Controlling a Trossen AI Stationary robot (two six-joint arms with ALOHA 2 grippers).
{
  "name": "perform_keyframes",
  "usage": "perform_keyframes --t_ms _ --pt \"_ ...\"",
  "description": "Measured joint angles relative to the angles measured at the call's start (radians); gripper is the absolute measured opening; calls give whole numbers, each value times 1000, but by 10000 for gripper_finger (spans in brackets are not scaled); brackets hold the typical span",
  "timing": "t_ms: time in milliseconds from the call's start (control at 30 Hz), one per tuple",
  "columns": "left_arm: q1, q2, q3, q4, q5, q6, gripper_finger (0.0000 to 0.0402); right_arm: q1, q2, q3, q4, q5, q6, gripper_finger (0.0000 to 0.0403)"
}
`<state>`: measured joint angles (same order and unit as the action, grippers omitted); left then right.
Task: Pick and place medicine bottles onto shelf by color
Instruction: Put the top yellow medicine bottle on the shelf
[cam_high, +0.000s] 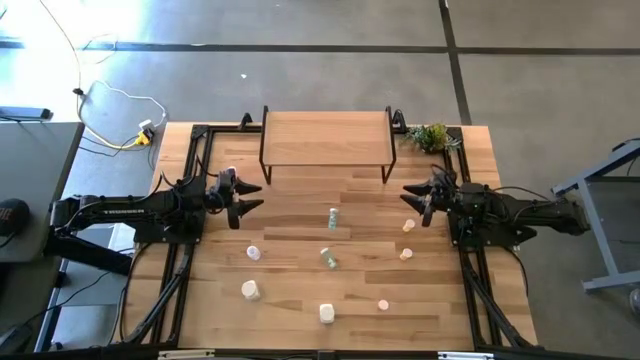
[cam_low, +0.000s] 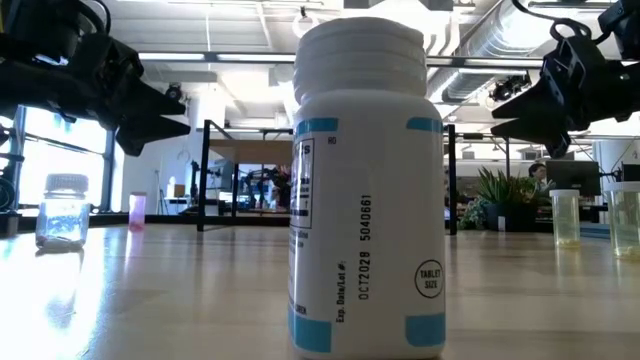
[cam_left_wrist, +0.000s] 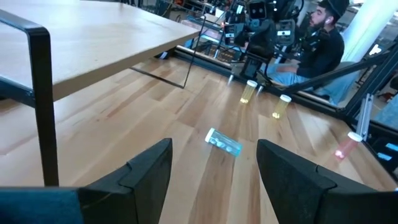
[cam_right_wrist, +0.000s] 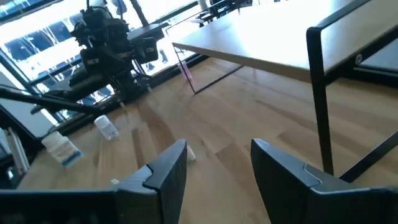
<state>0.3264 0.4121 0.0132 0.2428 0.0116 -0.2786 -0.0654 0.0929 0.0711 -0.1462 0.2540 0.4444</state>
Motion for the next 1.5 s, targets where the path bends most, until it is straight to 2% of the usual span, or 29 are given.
perform_keyframes --t_ms 167,333,400,700,867,967,1067,1233,1367,1500 --pt "0 0 0 0 0 -18 225 0 0 -1 8 -1 30 170" --pt "0 0 0 0 2 -79 225 0 0 -2 87 40 224 170" --pt "0 0 0 0 3 -108 225 0 0 -2 112 45 250 170" --pt "0 0 0 0 4 -145 225 0 0 -2 308 46 179 170" --pt "0 0 0 0 7 -240 225 0 0 -2 312 57 194 170" --pt "0 0 0 0 6 -243 225 0 0 2 304 24 233 178" --pt "0 0 0 0 3 -243 225 0 1 47 212 -3 260 194" --pt "0 0 0 0 3 -244 225 0 1 194 -37 -36 260 216" --pt "0 0 0 0 3 -244 225 0 30 328 -268 -53 343 211" --pt "0 0 0 0 3 -243 225 0 116 430 -494 -104 471 196"
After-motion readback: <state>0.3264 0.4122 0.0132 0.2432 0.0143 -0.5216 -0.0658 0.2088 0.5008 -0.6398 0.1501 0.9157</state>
